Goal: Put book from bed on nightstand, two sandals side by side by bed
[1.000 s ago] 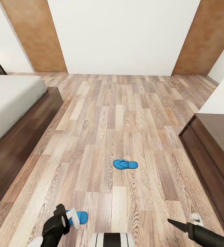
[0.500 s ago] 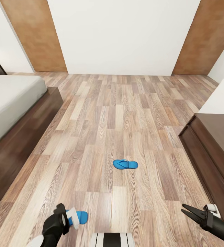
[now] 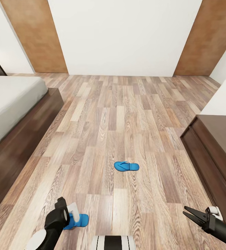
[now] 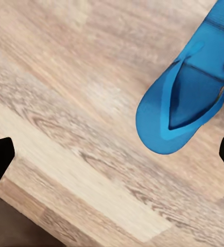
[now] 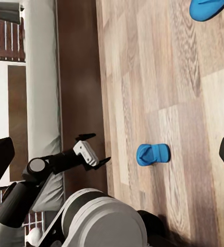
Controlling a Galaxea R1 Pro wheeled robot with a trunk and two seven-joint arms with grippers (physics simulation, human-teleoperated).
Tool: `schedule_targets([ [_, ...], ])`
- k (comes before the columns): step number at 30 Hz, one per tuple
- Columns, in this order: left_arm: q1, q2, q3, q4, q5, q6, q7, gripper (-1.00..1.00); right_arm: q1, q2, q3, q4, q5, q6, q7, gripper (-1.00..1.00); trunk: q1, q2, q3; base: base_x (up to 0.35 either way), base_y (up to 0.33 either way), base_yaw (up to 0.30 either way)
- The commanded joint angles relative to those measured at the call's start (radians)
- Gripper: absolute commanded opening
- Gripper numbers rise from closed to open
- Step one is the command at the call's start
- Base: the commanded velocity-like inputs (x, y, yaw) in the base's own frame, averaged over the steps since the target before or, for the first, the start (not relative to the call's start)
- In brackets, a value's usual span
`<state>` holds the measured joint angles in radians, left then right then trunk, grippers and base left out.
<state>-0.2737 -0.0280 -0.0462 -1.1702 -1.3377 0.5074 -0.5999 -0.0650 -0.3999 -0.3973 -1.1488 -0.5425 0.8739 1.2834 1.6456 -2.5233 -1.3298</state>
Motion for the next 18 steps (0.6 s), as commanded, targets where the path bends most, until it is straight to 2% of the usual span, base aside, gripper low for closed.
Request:
schedule_targets([
  [1, -0.003, 0.0, -0.001, 0.003, -0.006, 0.003, 0.032, 1.0, 0.0, 0.0, 0.0, 0.0, -0.004, 0.007, 0.001, 1.0, 0.0, 0.0, -0.001, 0.0, 0.0, 0.0],
  [8, -0.007, -0.002, 0.0, 0.085, 0.0, 0.002, 0.23, 1.0, 0.0, 0.001, 0.0, 0.0, -0.004, 0.007, 0.001, 1.0, 0.0, 0.0, -0.001, 0.0, 0.0, 0.0],
  [12, -0.008, -0.002, 0.0, 0.108, 0.002, 0.002, 0.267, 1.0, 0.0, 0.001, 0.0, 0.0, -0.003, 0.007, 0.001, 1.0, 0.0, 0.0, -0.001, 0.0, 0.0, 0.0],
  [18, -0.008, -0.003, 0.0, 0.118, 0.003, 0.003, 0.278, 1.0, 0.0, 0.0, 0.0, 0.0, -0.004, 0.007, 0.001, 1.0, 0.0, 0.0, -0.001, 0.0, 0.0, 0.0],
])
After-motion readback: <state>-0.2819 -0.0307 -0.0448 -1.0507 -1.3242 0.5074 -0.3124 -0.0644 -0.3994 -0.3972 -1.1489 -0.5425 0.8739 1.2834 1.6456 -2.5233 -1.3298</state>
